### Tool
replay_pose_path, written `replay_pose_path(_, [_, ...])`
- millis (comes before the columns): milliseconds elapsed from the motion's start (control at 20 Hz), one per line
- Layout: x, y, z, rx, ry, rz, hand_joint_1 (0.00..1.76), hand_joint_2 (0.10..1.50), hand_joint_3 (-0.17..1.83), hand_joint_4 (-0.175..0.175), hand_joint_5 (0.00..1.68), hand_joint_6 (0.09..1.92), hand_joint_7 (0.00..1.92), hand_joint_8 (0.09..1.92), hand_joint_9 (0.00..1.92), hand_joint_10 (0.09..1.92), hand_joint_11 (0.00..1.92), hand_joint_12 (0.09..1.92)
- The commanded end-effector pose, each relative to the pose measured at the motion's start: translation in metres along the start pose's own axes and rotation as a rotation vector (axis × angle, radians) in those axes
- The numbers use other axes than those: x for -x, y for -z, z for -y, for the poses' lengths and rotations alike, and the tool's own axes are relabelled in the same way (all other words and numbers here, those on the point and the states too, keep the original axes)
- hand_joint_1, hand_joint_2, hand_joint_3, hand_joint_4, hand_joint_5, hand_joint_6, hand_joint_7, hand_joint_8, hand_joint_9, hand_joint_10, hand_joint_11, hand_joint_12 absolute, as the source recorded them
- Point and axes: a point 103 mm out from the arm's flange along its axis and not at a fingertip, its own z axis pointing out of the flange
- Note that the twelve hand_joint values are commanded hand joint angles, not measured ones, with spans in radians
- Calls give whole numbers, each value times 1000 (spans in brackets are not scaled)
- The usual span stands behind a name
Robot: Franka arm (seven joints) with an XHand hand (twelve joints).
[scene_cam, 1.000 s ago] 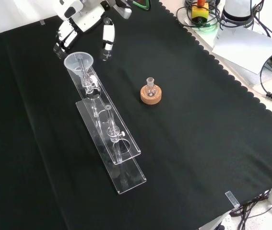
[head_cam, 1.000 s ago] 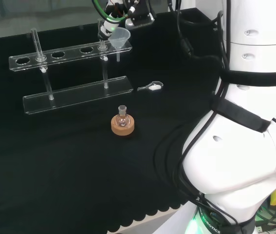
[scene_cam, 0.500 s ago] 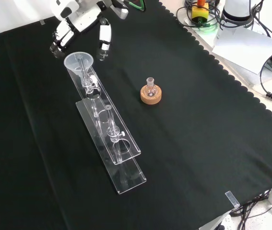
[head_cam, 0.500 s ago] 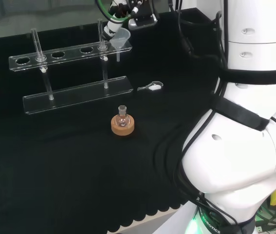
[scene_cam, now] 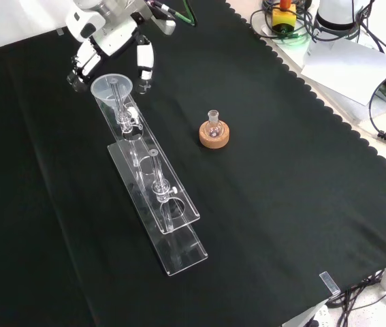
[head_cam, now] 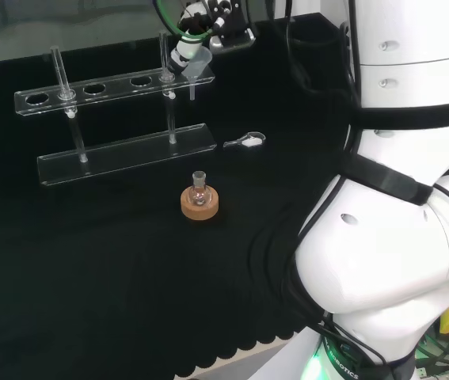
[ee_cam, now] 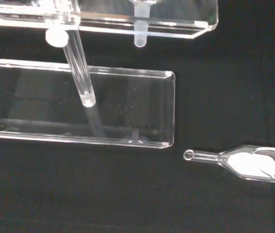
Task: Pick up the funnel from the transparent funnel stand.
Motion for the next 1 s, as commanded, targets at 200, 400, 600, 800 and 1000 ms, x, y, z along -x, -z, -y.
replay_pose_path(200, [3,-5,-8,-3,4,42,704,725,265,-101,26,87,0,360,143,866,290,1462])
replay_pose_path(400, [5,-6,-10,-18,2,65,776,700,314,-103,48,87,0,446,202,839,336,1438])
replay_pose_path(600, [7,-7,-12,-27,5,70,810,662,390,-102,60,87,0,483,230,819,351,1430])
replay_pose_path(800, [7,-6,-14,-29,12,76,819,635,449,-102,73,87,0,531,264,808,363,1425])
replay_pose_path(1000, [6,-6,-16,-33,16,89,822,612,505,-103,85,87,0,609,344,767,371,1423])
